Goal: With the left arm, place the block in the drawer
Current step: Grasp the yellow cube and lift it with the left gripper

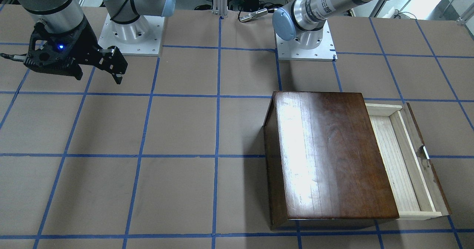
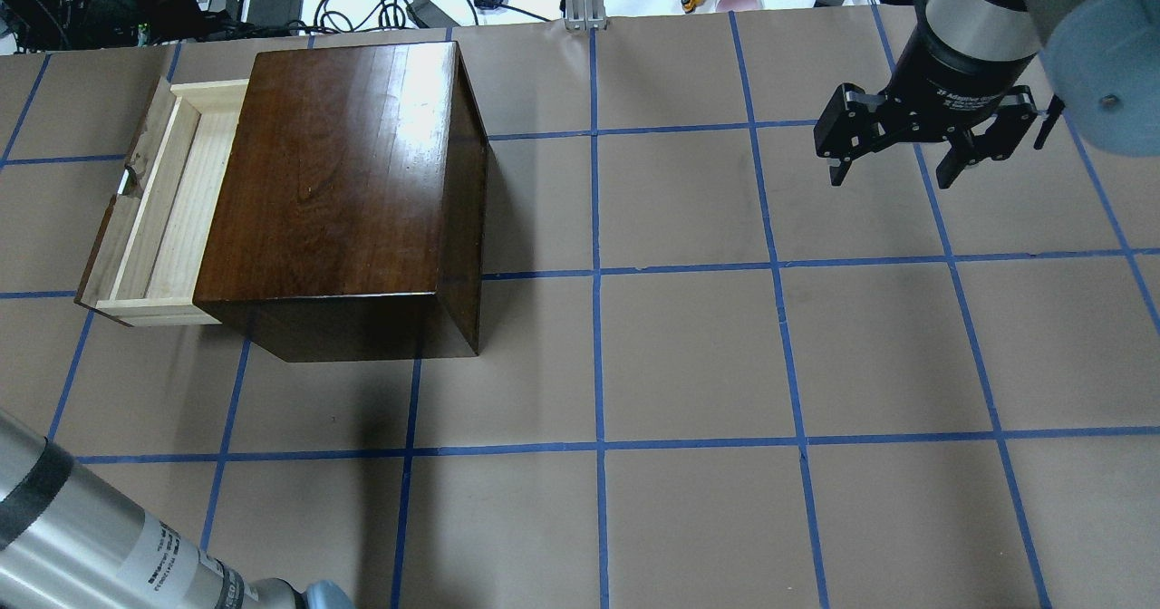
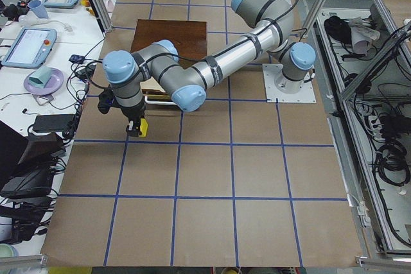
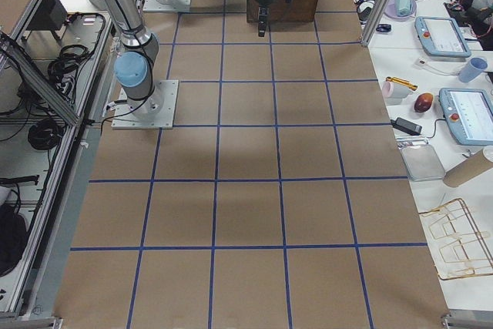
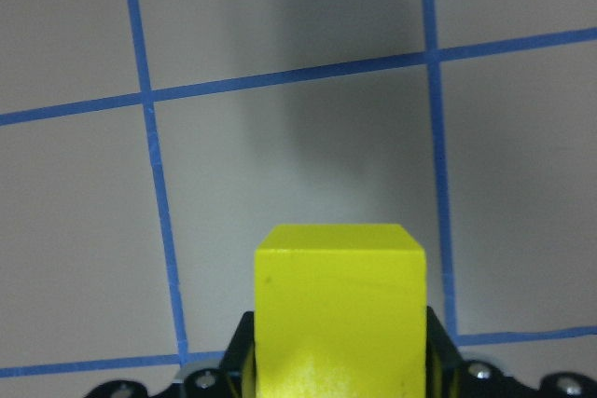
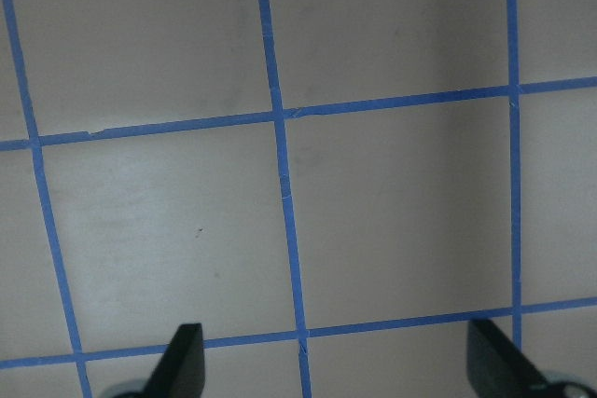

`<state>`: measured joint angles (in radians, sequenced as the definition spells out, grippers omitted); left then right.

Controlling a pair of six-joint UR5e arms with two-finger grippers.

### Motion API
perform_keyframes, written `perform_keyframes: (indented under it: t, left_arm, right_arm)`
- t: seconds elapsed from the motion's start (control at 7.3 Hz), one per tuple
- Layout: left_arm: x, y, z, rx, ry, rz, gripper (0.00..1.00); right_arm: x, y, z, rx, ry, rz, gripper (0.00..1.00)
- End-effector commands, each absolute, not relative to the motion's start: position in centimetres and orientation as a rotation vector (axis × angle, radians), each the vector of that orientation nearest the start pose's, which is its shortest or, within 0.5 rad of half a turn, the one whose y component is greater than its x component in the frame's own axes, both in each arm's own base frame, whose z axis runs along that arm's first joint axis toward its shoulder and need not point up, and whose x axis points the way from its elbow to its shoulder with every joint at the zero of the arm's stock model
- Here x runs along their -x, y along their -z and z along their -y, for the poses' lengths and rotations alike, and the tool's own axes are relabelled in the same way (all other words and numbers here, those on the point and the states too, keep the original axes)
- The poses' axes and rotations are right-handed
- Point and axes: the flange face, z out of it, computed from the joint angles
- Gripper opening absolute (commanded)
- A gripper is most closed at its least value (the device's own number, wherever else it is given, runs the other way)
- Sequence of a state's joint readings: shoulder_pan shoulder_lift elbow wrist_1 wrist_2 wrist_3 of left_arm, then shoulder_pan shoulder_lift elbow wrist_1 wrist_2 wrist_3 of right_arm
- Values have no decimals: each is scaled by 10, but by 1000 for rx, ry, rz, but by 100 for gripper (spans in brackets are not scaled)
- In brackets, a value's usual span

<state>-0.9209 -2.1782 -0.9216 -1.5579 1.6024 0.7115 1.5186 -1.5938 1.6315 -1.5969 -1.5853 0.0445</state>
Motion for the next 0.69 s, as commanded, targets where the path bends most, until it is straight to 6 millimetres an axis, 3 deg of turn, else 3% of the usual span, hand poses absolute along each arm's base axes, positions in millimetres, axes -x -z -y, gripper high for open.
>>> perform_keyframes:
  t: [0.0, 0.27, 0.41, 0.55]
  left_arm:
    - [-255, -472, 673, -80, 0, -3100, 0]
    - [-177, -475, 676, -3, -49, -3117, 0]
    - [-146, -460, 673, -35, -96, -3130, 0]
    - [-136, -444, 666, -45, -137, -3144, 0]
  right_arm:
    - [-107, -472, 487, -152, -17, -3152, 100]
    - [-107, -472, 487, -152, -19, -3152, 100]
    - [-107, -472, 487, -152, -17, -3152, 100]
    - [-107, -472, 487, -152, -17, -3152, 100]
